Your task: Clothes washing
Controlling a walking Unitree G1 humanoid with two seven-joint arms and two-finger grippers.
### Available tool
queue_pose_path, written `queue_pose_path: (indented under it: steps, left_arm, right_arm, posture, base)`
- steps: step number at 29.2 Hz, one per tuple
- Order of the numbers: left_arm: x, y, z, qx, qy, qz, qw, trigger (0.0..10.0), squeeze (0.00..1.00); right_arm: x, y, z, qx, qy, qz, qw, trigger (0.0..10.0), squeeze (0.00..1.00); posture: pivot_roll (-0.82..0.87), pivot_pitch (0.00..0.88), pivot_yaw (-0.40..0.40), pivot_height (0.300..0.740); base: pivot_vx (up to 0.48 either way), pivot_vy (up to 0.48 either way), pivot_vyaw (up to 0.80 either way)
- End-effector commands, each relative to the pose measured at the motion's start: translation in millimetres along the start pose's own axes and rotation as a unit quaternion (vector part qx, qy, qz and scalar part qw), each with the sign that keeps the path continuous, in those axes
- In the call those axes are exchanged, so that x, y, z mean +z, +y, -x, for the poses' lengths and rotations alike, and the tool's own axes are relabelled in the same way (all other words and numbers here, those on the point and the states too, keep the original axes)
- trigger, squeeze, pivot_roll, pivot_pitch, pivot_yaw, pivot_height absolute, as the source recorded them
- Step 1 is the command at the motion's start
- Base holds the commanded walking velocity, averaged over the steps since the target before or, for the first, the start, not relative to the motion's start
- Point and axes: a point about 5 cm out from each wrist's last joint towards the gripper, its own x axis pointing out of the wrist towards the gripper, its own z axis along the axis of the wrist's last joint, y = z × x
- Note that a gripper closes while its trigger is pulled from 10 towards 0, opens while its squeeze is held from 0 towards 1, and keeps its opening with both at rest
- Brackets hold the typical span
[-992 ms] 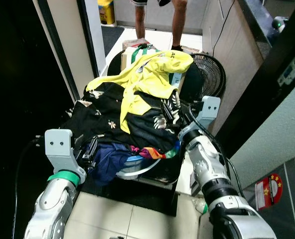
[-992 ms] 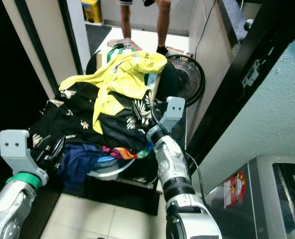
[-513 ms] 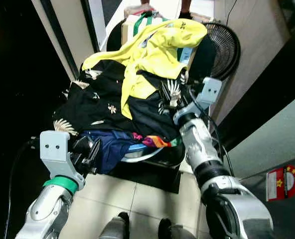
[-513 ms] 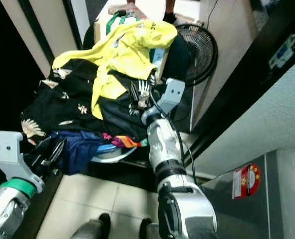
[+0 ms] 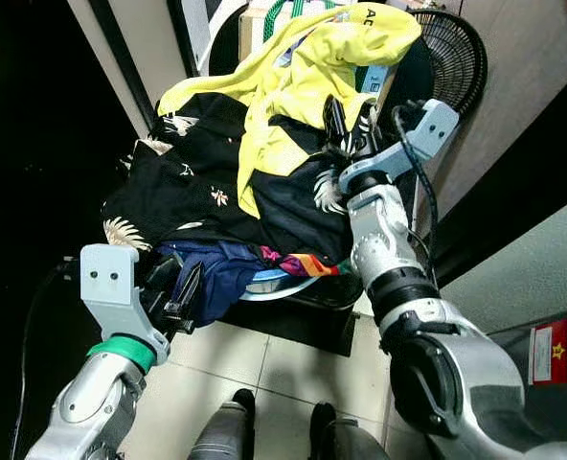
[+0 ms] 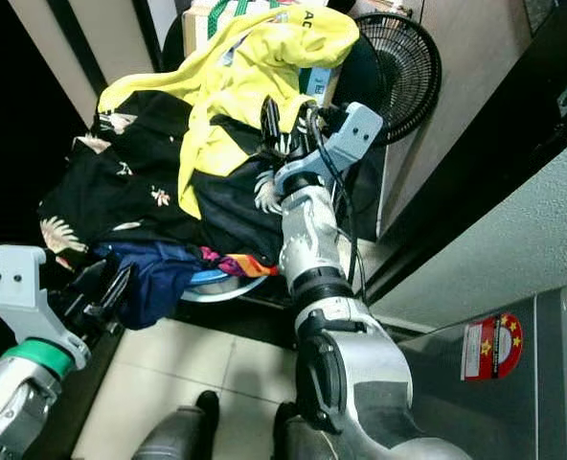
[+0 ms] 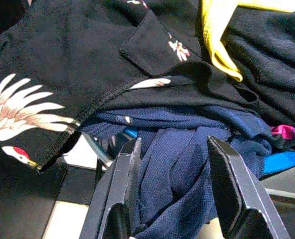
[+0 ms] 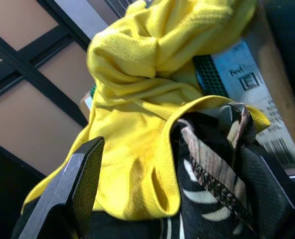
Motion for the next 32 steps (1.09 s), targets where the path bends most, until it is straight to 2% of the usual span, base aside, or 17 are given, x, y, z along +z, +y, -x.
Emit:
queue_pose_path:
  steps: [1, 9, 10, 14, 26, 32]
  left_arm:
    - [-4, -0.5, 4.2, 0.001, 0.013, 0.007, 1.000, 10.0, 0.00]
    - [0, -3.7, 5.1, -0.001, 0.010, 0.011, 1.000, 10.0, 0.00]
    - [0, -4.3, 5.1, -0.001, 0.011, 0.011, 1.000, 10.0, 0.00]
    - [1, -5.5, 3.6, -0.003, 0.010, 0.012, 1.000, 10.0, 0.00]
    - [5, 0.6, -3.7, 0.007, -0.003, 0.006, 1.000, 10.0, 0.00]
    - [6, 3.3, -8.0, 0.013, -0.011, 0.005, 1.000, 10.0, 0.00]
  right_arm:
    - [-6, 1.8, 2.0, -0.007, 0.003, -0.012, 1.000, 10.0, 0.00]
    - [1, 13.2, -4.6, 0.010, -0.017, -0.027, 0.999, 10.0, 0.00]
    - [3, 17.5, -6.1, 0.019, -0.023, -0.029, 0.999, 0.0, 0.00]
    - [7, 25.6, -9.0, 0.039, -0.038, -0.030, 0.998, 0.0, 0.00]
    - [16, 26.0, -13.6, 0.038, -0.052, -0.030, 0.998, 0.0, 0.00]
    - [24, 24.2, -16.6, 0.036, -0.066, -0.027, 0.997, 0.0, 0.00]
  posture:
    - [0.23, 0.375, 0.099, 0.740]
    - [0.23, 0.381, 0.099, 0.740]
    - [0.23, 0.387, 0.101, 0.740]
    - [0.23, 0.379, 0.101, 0.740]
    - [0.22, 0.357, 0.098, 0.740]
    - [0.21, 0.318, 0.083, 0.740]
  base:
    - [0.000, 0.000, 0.00]
    - [0.000, 0.000, 0.00]
    - [0.000, 0.000, 0.00]
    - [0.000, 0.000, 0.00]
    - [0.000, 0.000, 0.00]
    - [0.000, 0.000, 0.00]
